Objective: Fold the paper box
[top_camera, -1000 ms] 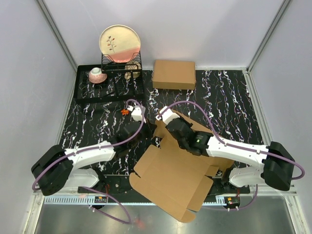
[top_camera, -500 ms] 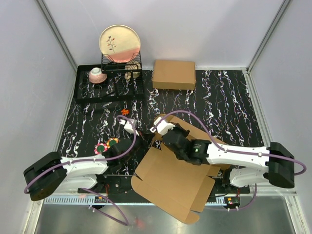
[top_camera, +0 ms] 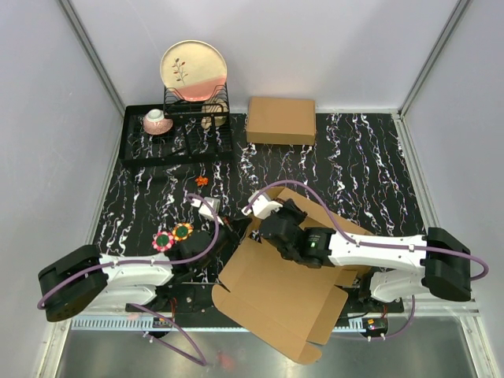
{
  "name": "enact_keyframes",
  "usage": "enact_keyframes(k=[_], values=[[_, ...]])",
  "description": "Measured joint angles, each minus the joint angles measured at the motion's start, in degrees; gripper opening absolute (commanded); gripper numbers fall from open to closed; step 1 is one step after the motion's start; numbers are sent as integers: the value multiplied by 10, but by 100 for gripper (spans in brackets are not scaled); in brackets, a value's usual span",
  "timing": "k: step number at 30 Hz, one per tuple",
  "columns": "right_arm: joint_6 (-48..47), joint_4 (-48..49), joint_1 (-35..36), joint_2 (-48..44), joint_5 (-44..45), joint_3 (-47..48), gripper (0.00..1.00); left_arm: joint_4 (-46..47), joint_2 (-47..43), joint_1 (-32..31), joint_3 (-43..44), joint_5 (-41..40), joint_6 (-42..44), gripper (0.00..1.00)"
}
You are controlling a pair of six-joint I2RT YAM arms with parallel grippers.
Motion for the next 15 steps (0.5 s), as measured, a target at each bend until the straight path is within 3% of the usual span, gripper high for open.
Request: enact_keyframes(k=[3, 15], values=[[8, -13, 0, -5, -2, 3, 0, 18, 0, -1, -10, -2, 5, 0], [23, -47, 13, -10, 15, 6, 0, 105, 43, -38, -26, 0, -9, 0]])
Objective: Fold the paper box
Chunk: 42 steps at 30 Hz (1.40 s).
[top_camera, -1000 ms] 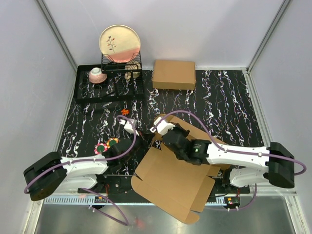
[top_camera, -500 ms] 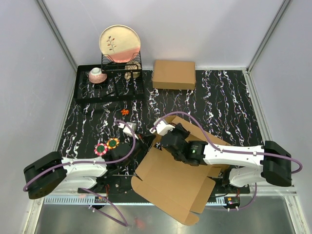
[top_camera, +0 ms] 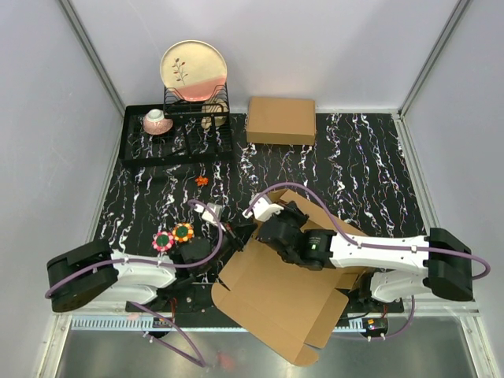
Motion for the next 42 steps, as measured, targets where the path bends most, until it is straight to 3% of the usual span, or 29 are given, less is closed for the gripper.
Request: enact_keyframes(k=[7, 19, 24, 30, 31, 36, 39, 42], values=[[-27, 12, 25, 25, 49, 0, 0, 48, 48, -19, 0, 2, -1, 0], [-94, 124, 70, 74, 138, -19, 0, 218, 258, -24, 27, 23, -26, 0], [-99, 138, 70, 74, 146, -27, 0, 189, 313, -38, 29, 59, -33, 0], [-98, 143, 73, 69, 147, -33, 0, 183, 314, -45, 18, 72, -33, 1], [-98, 143, 74, 68, 147, -33, 0, 182, 310, -47, 13, 71, -33, 4], [-95, 143, 81, 55, 145, -33, 0, 165, 239, -50, -38, 53, -27, 42], [-94, 142, 83, 51, 143, -33, 0, 157, 183, -59, -41, 33, -14, 52], [-94, 142, 83, 51, 141, -34, 0, 153, 107, -80, -41, 1, 7, 55]])
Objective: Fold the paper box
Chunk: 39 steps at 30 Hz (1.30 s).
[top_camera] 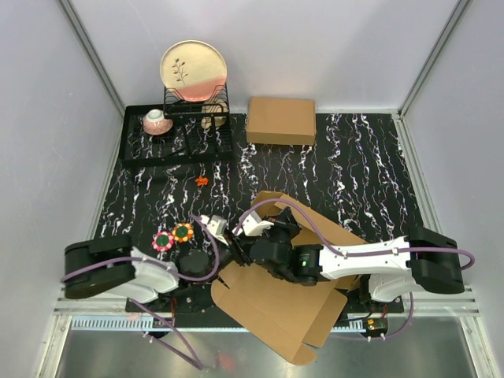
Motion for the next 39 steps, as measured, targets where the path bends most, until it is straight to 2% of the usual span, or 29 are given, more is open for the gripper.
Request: enact_keyframes(k=[6, 10, 16, 22, 26, 35, 39], values=[[2, 0, 0, -3, -3, -2, 0, -25, -161, -33, 0, -87, 63, 54], [4, 0, 0, -4, -4, -2, 0, -76, -192, -35, 0, -151, 124, 53], [5, 0, 0, -4, -5, -2, 0, -117, -112, -35, 0, -193, 172, 53], [4, 0, 0, -4, -6, -2, 0, -55, 6, -35, 0, -223, 200, 52], [4, 0, 0, -4, -6, -2, 0, -28, 54, -35, 5, -228, 228, 52], [5, 0, 0, -4, -7, -2, 0, -3, 77, -19, 36, -230, 277, 51], [5, 0, 0, -4, -7, -2, 0, -1, 87, 1, 52, -222, 290, 45]])
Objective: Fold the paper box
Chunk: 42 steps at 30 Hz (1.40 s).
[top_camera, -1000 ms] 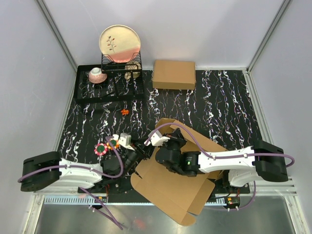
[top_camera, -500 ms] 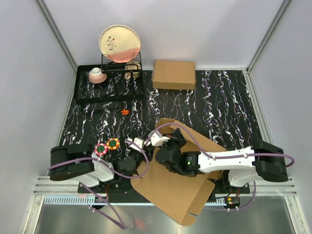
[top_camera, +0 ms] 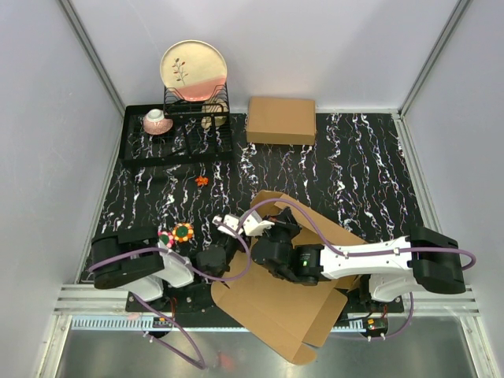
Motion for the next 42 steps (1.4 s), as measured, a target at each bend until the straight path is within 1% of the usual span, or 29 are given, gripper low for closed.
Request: enact_keyframes(k=[1, 3, 4, 5, 9, 13, 19, 24, 30, 38, 39, 40, 42], values=[[0, 0, 0, 0, -1, 0, 0, 1, 7, 5, 7, 2, 1, 42], [0, 0, 0, 0, -2, 0, 0, 2, 19, 12, 16, 8, 1, 29], [0, 0, 0, 0, -2, 0, 0, 3, 26, 16, 20, 11, 2, 24], [0, 0, 0, 1, -2, 0, 0, 3, 31, 17, 23, 15, 0, 15], [-1, 1, 0, 3, -1, 0, 0, 6, 41, 19, 24, 32, -7, 0], [-4, 2, 0, 4, -1, 0, 0, 7, 40, 19, 22, 48, -22, 0], [-20, 23, 0, 7, 3, -4, 0, 19, 26, 16, 0, 69, -75, 0], [-34, 32, 0, 7, 13, -10, 0, 19, 23, -15, -2, 76, -105, 0], [-40, 42, 0, 8, 19, -12, 0, 18, 23, -62, -1, 89, -120, 0], [-39, 56, 0, 8, 25, -16, 0, 22, 52, -78, 20, 87, -133, 0], [-39, 55, 0, 8, 28, -17, 0, 23, 57, -79, 25, 87, -133, 2], [-39, 54, 0, 8, 29, -18, 0, 24, 64, -80, 30, 87, -133, 7], [-38, 54, 0, 8, 32, -19, 0, 30, 77, -81, 39, 88, -134, 11]])
